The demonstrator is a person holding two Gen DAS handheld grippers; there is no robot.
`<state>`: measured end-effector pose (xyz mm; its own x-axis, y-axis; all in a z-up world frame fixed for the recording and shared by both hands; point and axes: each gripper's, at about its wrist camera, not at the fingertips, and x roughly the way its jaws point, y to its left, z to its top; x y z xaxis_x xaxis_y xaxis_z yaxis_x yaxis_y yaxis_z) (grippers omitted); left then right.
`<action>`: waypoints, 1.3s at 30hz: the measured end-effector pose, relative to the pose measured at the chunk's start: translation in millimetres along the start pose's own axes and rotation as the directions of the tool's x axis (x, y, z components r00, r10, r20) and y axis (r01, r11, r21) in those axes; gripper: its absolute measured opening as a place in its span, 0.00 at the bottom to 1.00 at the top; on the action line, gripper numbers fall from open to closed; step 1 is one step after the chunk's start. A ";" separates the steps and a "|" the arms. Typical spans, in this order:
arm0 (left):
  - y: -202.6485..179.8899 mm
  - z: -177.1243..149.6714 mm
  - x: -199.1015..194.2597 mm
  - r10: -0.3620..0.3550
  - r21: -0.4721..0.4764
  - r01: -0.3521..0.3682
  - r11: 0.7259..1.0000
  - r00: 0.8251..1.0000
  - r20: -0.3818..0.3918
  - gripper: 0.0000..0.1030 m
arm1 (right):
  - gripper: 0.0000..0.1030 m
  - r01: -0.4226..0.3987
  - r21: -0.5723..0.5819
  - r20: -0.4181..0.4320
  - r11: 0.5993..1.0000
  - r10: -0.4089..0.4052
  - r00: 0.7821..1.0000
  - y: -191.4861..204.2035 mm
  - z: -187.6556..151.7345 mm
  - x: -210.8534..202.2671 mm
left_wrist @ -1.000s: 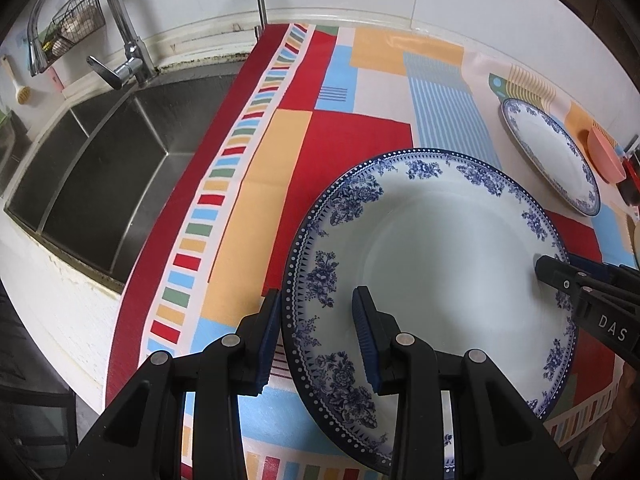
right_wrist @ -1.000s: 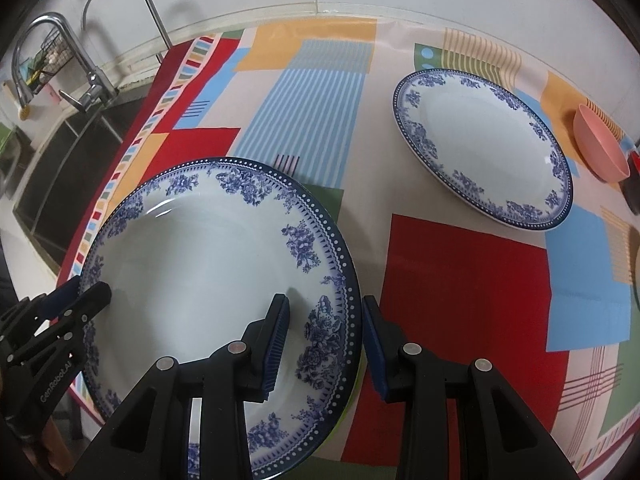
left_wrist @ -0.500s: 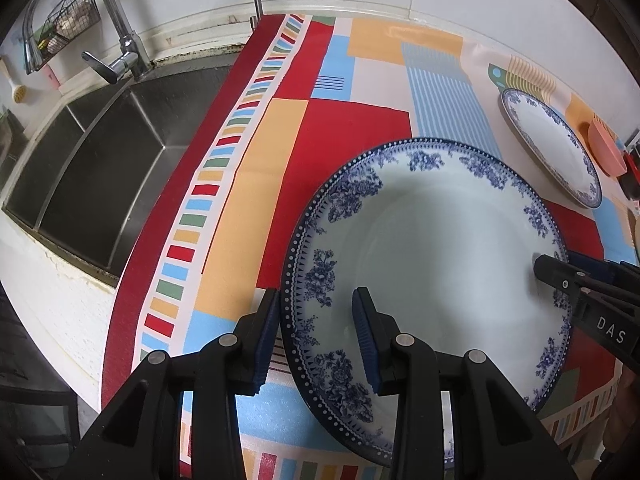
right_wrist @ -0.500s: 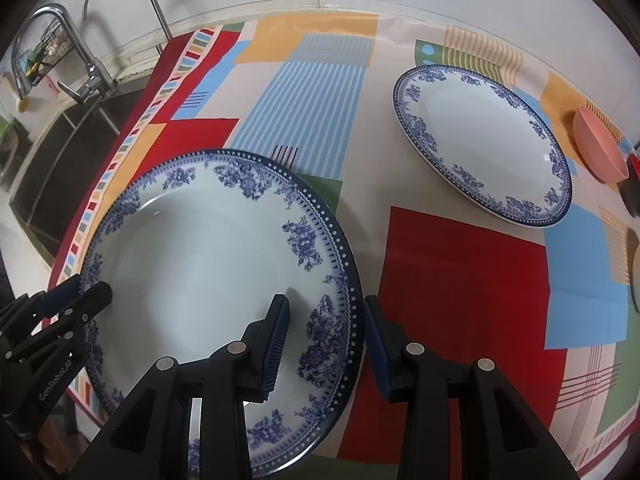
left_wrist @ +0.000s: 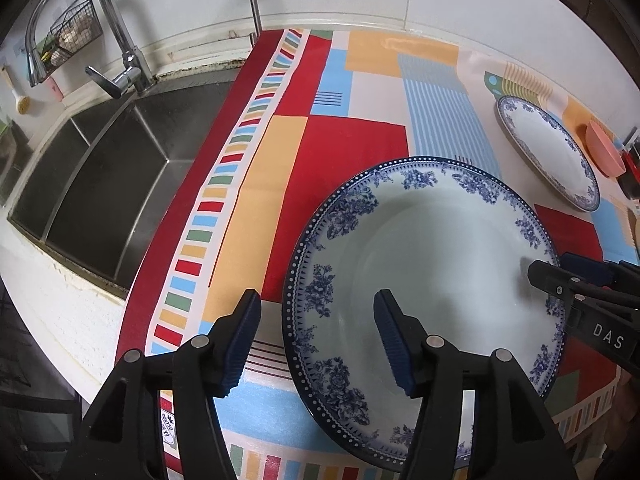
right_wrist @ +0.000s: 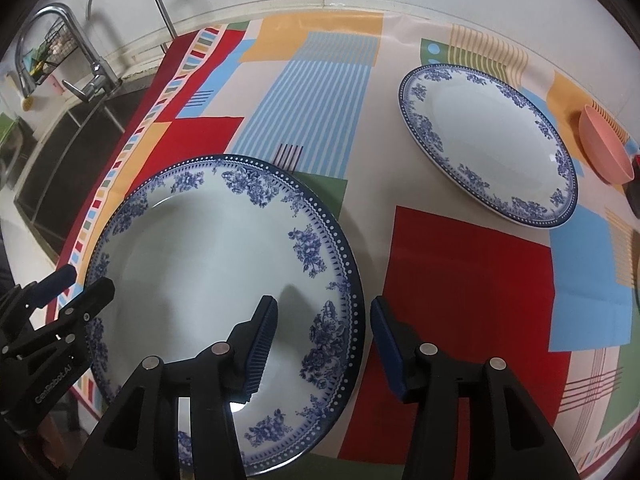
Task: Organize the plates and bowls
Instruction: 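Lower the stacked plates onto the tablecloth edge by the sink and open both tools, then move both tools to the smaller blue-and-white plate's rim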
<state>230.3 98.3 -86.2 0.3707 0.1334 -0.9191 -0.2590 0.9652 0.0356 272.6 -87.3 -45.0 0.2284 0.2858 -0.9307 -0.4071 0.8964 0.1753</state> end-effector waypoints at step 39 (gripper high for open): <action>-130.8 106.5 -48.0 -0.182 0.259 0.131 0.957 0.966 0.181 0.61 | 0.48 0.109 0.209 0.229 0.972 -0.157 0.961 -119.1 29.1 -74.4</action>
<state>341.4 -10.4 -4.9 0.5671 -0.0058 -0.8237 0.0317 0.9994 0.0148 329.9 -205.5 12.7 0.4862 0.2111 -0.8480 -0.1856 0.9732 0.1359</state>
